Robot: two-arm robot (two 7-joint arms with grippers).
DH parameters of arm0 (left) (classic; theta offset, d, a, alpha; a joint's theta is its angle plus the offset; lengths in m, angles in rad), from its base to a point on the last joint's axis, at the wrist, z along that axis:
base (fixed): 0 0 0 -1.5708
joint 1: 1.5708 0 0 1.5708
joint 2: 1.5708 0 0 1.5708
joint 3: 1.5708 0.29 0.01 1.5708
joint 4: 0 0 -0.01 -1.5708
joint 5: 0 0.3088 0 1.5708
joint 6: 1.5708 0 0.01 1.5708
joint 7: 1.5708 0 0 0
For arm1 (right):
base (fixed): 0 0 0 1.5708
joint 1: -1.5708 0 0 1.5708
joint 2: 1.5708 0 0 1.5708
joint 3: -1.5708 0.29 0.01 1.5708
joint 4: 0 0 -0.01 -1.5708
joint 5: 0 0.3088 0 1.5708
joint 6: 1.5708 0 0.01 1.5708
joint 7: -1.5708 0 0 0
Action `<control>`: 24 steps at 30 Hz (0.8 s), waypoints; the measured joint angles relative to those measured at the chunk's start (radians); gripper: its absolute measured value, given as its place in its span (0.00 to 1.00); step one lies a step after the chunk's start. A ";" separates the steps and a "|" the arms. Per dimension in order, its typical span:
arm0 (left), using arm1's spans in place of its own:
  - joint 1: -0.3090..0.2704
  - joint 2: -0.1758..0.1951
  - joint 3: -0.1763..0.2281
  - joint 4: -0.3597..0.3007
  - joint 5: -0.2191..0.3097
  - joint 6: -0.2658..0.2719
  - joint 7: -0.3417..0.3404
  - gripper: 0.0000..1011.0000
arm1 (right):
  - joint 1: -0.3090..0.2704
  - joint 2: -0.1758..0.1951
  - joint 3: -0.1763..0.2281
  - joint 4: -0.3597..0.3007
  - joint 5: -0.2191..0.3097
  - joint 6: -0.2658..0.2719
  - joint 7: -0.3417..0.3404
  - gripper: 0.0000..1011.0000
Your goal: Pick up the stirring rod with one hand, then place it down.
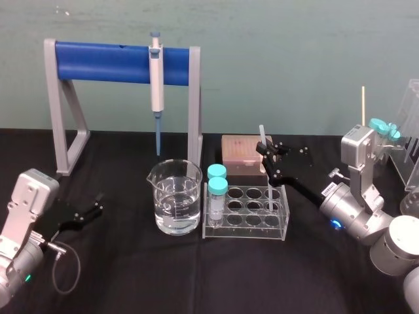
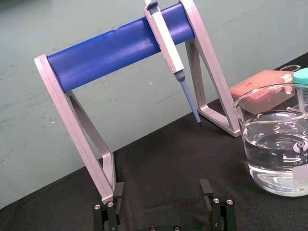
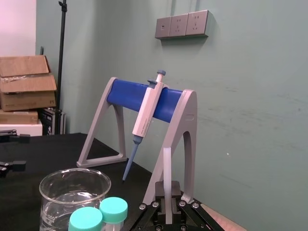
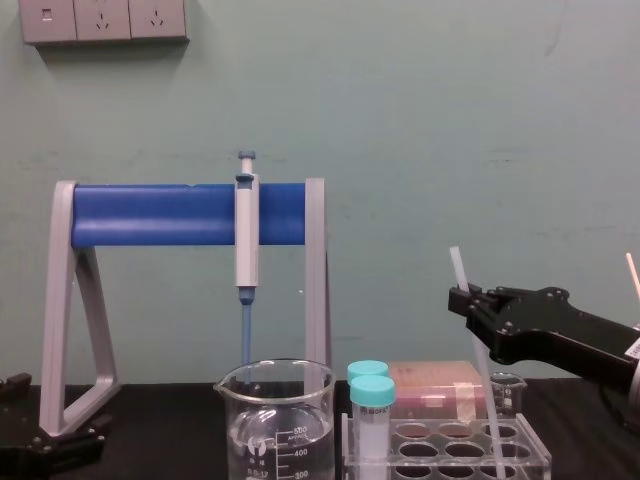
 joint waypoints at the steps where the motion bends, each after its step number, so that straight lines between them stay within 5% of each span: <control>1: 0.000 0.000 0.000 0.000 0.000 0.000 0.000 0.99 | 0.000 0.000 0.000 0.000 0.000 0.000 0.000 0.07; 24: 0.000 0.000 0.000 0.000 0.000 0.000 0.000 0.99 | 0.001 0.003 -0.005 0.019 -0.021 0.017 -0.012 0.07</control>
